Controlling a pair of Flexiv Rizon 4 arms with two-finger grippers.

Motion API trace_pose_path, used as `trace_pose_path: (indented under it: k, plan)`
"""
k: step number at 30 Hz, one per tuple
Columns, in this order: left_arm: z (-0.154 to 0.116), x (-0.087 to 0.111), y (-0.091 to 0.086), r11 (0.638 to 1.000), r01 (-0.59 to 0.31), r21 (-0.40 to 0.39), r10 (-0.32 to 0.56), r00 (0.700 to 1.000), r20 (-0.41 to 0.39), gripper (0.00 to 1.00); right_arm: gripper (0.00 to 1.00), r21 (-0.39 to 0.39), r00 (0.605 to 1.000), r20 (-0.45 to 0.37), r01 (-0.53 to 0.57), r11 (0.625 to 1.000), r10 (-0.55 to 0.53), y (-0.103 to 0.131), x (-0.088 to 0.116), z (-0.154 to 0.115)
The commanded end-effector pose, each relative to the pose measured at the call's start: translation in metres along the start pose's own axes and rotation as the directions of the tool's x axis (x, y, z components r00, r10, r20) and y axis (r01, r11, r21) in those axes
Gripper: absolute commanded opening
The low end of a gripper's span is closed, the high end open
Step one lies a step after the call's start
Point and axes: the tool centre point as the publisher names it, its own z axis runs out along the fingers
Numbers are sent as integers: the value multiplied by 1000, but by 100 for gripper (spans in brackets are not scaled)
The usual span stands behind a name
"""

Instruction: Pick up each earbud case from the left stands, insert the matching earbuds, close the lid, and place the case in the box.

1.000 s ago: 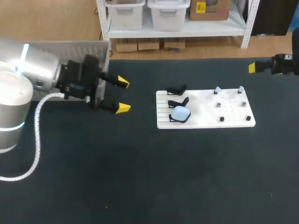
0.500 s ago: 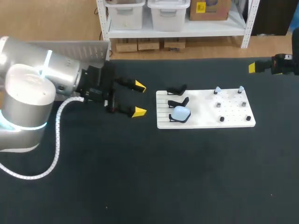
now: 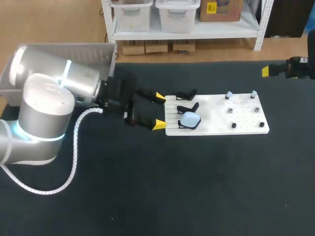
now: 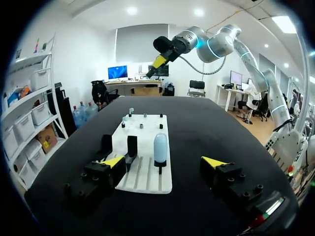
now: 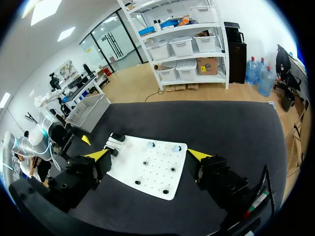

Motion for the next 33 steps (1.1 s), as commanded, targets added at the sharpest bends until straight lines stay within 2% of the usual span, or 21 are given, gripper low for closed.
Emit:
trace_pose_path:
  k: [1, 4, 12, 14, 19, 30, 33]
  plan:
    - [12, 4, 3, 1000, -1, 0, 1, 1000, 10, 100, 100, 1, 1000, -1, 0, 1000, 0, 0, 0, 0]
    - [18, 5, 3, 1000, 2, 1, -2, 1000, 15, 89, 100, 1, 1000, -1, 0, 1000, 0, 0, 0, 0]
    - [33, 5, 2, 1000, 6, 17, -6, 1000, 29, 87, 100, 1, 1000, -1, 0, 1000, 0, 0, 0, 0]
    - [35, 5, 2, 1000, 7, 20, -7, 999, 31, 80, 100, 1, 1000, -1, 0, 1000, 0, 0, 0, 0]
    - [44, 7, 4, 999, 29, 28, -30, 999, 26, 78, 100, 1, 1000, -1, 0, 1000, 0, 0, 0, 0]
    - [52, 5, 10, 999, 38, 29, -38, 999, 14, 60, 100, 1, 1000, -1, 0, 1000, 0, 0, 0, 0]
    - [55, 4, 10, 999, 35, 39, -36, 999, 14, 59, 100, 1, 1000, -1, 0, 1000, 0, 0, 0, 0]
